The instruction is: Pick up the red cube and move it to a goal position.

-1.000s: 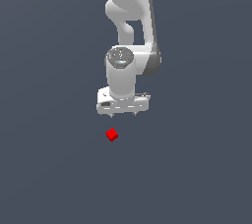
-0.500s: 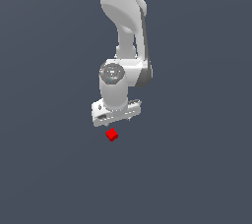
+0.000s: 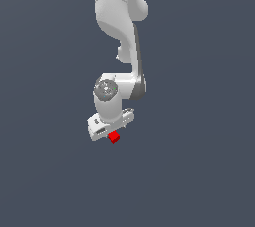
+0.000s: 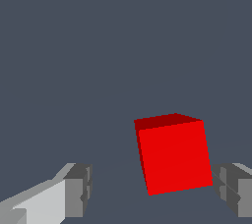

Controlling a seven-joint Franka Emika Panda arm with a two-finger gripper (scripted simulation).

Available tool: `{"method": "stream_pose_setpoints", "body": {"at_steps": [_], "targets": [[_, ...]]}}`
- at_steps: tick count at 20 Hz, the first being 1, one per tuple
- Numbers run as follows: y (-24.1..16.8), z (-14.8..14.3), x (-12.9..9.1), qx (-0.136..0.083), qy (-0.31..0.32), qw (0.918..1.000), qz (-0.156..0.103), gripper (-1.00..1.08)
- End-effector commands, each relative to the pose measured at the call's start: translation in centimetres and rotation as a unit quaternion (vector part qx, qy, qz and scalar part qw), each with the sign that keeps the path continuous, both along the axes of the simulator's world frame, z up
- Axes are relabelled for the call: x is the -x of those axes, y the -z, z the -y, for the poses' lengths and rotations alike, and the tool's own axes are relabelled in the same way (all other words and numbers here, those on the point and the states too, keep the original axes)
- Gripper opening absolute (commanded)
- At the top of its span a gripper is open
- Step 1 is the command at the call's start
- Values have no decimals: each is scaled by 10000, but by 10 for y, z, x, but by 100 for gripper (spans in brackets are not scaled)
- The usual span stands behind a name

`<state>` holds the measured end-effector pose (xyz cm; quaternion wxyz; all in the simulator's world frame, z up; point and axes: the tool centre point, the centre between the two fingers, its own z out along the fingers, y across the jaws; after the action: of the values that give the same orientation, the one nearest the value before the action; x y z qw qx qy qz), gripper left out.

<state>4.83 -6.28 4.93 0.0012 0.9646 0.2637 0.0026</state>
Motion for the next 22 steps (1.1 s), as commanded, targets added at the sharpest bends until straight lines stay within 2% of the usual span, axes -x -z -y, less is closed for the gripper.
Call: {"method": "stream_pose_setpoints", "body": {"at_steps": [1, 9, 17, 18, 22], "targets": [[15, 0, -3, -12, -250, 9997, -32, 100], [30, 5, -12, -4, -642, 9979, -28, 100], [29, 5, -13, -3, -633, 9980, -28, 100], [29, 5, -13, -3, -633, 9980, -28, -100], [29, 5, -13, -3, -633, 9980, -28, -100]]}}
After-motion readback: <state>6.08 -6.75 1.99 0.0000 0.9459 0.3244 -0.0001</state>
